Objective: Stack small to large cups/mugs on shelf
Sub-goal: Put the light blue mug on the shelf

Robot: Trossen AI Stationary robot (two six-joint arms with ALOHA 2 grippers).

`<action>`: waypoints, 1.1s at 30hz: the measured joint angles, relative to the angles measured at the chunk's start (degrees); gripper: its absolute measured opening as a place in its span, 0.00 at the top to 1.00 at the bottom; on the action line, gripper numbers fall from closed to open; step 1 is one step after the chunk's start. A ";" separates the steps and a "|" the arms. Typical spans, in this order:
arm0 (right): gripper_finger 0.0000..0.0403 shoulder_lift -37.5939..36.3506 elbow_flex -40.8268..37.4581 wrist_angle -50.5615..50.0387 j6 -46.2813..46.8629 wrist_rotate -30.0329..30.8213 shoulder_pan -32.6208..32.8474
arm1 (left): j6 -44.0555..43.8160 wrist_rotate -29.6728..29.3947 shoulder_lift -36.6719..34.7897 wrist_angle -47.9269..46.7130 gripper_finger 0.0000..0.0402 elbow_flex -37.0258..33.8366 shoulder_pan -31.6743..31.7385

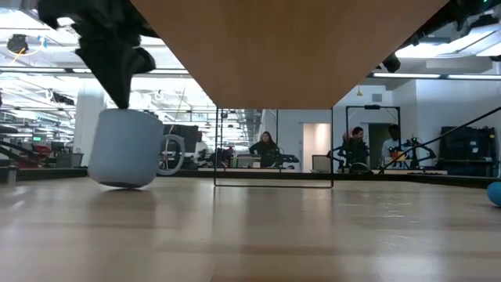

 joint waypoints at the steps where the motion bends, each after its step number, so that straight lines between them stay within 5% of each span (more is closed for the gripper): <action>1: 0.69 0.00 0.00 0.00 0.00 0.00 -0.01 | -1.26 0.00 0.00 -0.04 1.00 0.00 -0.87; 9: 0.69 0.00 0.00 0.02 -0.09 -0.01 -0.01 | -10.60 -0.36 0.02 -0.01 1.00 0.00 -4.72; 18: 0.69 0.00 0.00 0.02 0.04 -0.02 0.02 | -10.03 0.22 0.04 1.73 1.00 -0.02 -5.14; 33: 0.69 0.00 0.00 0.02 0.09 -0.02 0.02 | -14.63 10.74 0.04 1.46 0.99 -0.02 -5.60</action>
